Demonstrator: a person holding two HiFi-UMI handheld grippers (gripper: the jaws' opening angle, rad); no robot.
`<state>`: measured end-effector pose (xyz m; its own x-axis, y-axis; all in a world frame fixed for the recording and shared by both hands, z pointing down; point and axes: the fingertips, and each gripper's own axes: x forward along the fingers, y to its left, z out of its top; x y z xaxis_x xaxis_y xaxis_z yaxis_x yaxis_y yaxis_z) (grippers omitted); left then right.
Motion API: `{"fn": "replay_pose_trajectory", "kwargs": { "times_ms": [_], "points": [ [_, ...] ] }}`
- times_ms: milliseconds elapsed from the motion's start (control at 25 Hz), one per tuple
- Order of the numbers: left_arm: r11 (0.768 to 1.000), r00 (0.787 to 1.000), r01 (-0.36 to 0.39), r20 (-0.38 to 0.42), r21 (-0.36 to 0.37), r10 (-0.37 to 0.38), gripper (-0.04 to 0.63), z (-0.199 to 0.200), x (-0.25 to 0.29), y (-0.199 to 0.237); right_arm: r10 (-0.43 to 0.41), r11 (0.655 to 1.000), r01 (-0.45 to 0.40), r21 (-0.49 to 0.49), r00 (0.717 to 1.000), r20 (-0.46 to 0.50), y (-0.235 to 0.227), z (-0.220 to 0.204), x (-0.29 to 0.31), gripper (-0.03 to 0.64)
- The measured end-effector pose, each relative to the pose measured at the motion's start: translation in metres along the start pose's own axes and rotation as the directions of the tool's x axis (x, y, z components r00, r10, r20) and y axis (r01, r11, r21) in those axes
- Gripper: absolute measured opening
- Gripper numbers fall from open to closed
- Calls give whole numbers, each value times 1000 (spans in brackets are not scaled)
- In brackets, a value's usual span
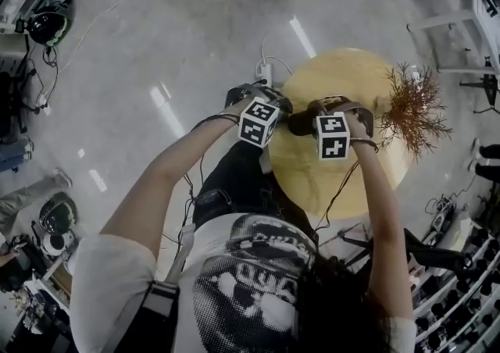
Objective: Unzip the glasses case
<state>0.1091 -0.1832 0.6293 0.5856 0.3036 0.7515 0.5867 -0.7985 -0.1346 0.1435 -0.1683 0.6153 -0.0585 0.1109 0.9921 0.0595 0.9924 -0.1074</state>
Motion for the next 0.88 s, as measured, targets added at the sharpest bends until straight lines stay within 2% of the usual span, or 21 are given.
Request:
{"fn": "replay_pose_trajectory", "kwargs": {
  "times_ms": [160, 400, 520, 600, 760, 880],
  "points": [
    [999, 999, 47, 0, 14, -47, 32, 1, 2, -5, 11, 1000, -11, 17, 1000, 13, 1, -2, 1, 298],
    [991, 1000, 24, 16, -135, -22, 14, -1, 0, -9, 3, 999, -5, 49, 999, 52, 0, -2, 2, 298],
    [981, 1000, -26, -2, -194, 26, 14, 0, -1, -14, 21, 993, -31, 110, 995, 96, 5, -1, 1, 298],
    [969, 998, -69, -21, -237, 66, 14, 0, -1, -17, 28, 985, -49, 165, 991, 131, 11, 2, 0, 296],
    [926, 991, -133, -29, -353, 132, 12, 0, -3, -20, -3, 962, -46, 268, 983, 181, 16, 5, 0, 296],
    [899, 984, -173, -42, -402, 171, 12, 2, -5, -23, -30, 945, -37, 325, 979, 201, 16, 5, -1, 296]
  ]
}}
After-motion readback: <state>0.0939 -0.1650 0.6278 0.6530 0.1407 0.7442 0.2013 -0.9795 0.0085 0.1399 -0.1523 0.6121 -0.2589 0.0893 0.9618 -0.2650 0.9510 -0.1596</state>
